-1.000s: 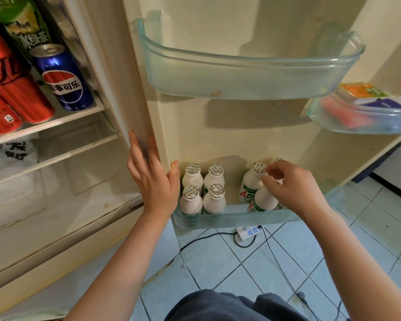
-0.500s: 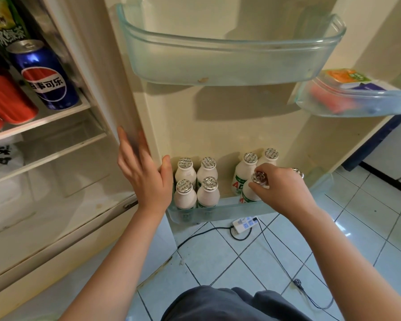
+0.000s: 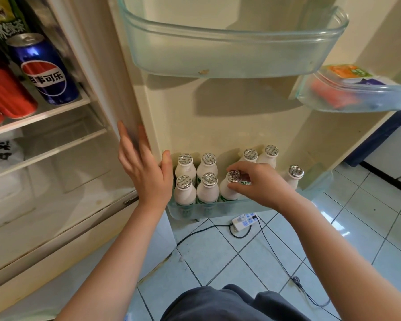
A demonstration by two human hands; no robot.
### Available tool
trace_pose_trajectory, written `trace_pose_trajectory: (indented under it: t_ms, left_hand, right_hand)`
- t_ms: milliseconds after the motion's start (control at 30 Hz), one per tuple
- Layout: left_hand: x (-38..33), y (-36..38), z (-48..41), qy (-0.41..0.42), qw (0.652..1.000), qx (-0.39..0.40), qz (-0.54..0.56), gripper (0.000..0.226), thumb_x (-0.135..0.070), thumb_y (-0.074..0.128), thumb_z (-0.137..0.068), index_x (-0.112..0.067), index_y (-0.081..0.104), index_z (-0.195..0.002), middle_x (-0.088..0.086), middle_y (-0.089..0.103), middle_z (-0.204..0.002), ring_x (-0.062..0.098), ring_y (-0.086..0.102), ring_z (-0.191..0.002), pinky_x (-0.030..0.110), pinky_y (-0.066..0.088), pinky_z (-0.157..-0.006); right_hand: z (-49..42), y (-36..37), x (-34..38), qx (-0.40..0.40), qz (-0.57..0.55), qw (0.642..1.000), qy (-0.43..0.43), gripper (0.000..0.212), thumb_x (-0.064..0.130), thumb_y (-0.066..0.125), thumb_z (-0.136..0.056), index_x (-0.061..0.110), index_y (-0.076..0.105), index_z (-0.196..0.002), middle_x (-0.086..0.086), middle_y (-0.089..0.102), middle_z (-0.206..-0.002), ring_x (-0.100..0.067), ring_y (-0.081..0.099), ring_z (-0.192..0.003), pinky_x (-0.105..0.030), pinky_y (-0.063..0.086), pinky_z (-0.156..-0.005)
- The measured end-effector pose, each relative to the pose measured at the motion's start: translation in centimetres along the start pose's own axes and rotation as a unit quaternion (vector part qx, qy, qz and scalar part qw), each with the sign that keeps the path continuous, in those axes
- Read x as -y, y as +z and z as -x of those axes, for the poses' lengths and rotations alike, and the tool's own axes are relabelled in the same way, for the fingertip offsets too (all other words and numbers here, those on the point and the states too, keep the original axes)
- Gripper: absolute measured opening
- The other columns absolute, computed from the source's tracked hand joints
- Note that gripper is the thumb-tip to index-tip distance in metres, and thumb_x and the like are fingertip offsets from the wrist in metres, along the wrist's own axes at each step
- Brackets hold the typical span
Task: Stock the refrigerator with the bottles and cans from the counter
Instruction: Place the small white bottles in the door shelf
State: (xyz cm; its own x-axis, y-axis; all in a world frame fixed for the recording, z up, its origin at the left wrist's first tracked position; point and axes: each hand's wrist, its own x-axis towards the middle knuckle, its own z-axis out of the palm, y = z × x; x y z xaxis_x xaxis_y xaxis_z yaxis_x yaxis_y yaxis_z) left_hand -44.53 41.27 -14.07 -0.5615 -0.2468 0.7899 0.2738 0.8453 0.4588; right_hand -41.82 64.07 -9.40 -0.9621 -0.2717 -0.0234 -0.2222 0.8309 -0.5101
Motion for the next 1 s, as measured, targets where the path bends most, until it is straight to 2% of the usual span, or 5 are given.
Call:
trace_pose_trajectory:
  t_ms: [367,600,767,867,1000]
  left_hand:
    - [0.0,-0.2,0.1,0.000,1.000,0.001,-0.009,0.059,-0.023,0.049,-0.088,-0.004,0.027,-0.140,0.035,0.020,-0.148,0.034,0.027,-0.132,0.034,0.015,-0.111]
    - [-0.5,-0.1,0.1,-0.009,1.000,-0.005,0.001,0.062,-0.022,0.047,-0.087,-0.009,0.023,-0.143,0.033,0.020,-0.148,0.032,0.025,-0.133,0.033,0.014,-0.112]
    - [-0.4,0.0,0.1,-0.007,1.000,-0.008,0.005,0.063,-0.023,0.046,-0.087,-0.013,0.020,-0.144,0.033,0.020,-0.148,0.032,0.025,-0.134,0.032,0.013,-0.112]
    - [-0.2,0.1,0.1,-0.008,1.000,-0.005,0.006,0.063,-0.024,0.045,-0.088,-0.014,0.020,-0.144,0.031,0.019,-0.150,0.032,0.026,-0.134,0.034,0.014,-0.112]
    - [-0.1,0.2,0.1,-0.009,1.000,-0.006,0.006,0.063,-0.023,0.045,-0.087,-0.014,0.019,-0.144,0.029,0.018,-0.150,0.033,0.025,-0.134,0.036,0.016,-0.111]
  right_hand:
    - [0.3,0.1,-0.7,-0.015,-0.033,0.999,0.009,0.049,0.039,0.067,-0.081,0.023,0.056,-0.125,0.007,0.063,-0.111,-0.010,0.058,-0.101,-0.022,0.044,-0.084]
    - [-1.1,-2.0,-1.2,-0.189,-0.027,0.980,0.062,0.030,0.035,0.054,-0.090,0.019,0.062,-0.114,0.001,0.063,-0.110,-0.017,0.058,-0.094,-0.030,0.045,-0.073]
    - [-2.8,-2.2,-2.1,-0.098,0.058,0.988,0.102,0.039,0.032,0.052,-0.091,0.016,0.053,-0.127,-0.007,0.061,-0.118,-0.026,0.058,-0.102,-0.033,0.048,-0.077]
    - [-3.3,-1.6,-2.2,-0.047,0.120,0.985,0.118,0.043,0.034,0.050,-0.091,0.017,0.046,-0.130,-0.009,0.063,-0.109,-0.028,0.058,-0.097,-0.032,0.046,-0.067]
    - [-3.7,-0.9,-2.1,-0.069,0.145,0.979,0.124,0.040,0.034,0.048,-0.094,0.015,0.046,-0.129,-0.010,0.064,-0.105,-0.031,0.059,-0.093,-0.032,0.043,-0.064]
